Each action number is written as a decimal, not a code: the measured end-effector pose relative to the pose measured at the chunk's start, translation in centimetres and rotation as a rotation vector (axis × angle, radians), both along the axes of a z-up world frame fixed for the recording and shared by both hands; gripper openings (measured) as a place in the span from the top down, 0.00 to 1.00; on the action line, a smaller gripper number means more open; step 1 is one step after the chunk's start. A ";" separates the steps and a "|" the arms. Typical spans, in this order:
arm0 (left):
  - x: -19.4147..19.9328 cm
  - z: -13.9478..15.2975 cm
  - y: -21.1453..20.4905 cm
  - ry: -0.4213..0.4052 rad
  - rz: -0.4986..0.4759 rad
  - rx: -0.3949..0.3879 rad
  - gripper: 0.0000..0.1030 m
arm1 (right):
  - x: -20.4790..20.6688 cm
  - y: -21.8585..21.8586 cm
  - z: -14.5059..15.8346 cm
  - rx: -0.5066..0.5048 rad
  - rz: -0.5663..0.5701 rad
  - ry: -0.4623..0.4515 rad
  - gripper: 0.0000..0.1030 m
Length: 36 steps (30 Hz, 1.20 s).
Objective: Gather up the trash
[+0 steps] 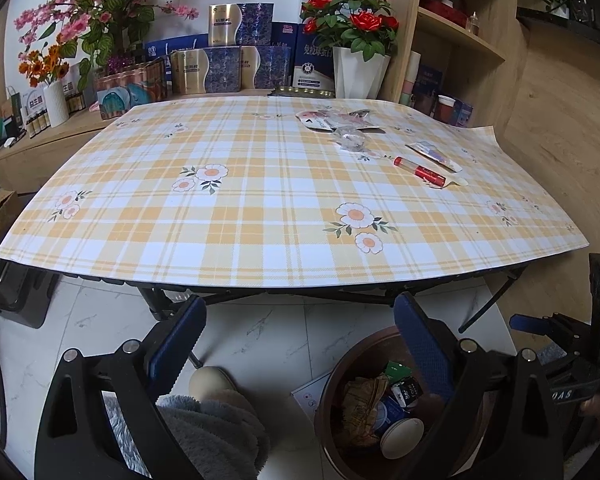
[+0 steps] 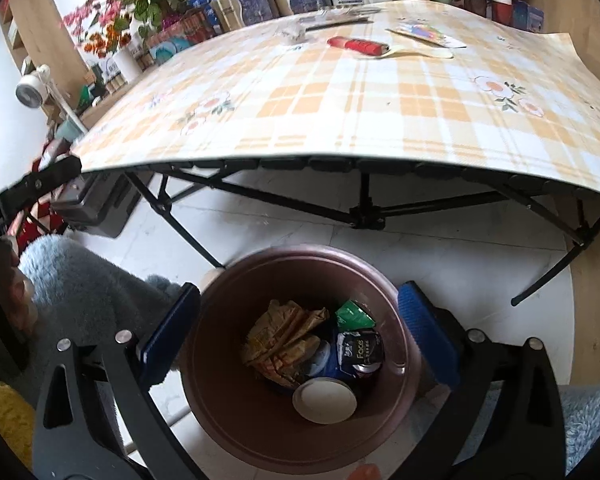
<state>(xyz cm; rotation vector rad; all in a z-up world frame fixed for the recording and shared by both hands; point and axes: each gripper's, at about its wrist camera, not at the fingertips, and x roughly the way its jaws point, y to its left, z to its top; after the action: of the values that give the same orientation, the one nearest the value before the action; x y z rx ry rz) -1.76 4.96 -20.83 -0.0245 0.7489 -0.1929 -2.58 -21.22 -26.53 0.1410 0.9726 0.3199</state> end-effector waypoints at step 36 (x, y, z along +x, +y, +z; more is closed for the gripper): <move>15.2 4.4 -2.3 -0.031 0.030 -0.066 0.10 | 19.2 -12.3 8.6 -0.102 -0.069 -0.146 0.23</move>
<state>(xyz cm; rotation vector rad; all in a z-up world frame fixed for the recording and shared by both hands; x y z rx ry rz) 13.47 2.66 -16.45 -0.0958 0.7111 -0.1891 16.61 -33.53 -17.89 0.0572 0.8360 0.2137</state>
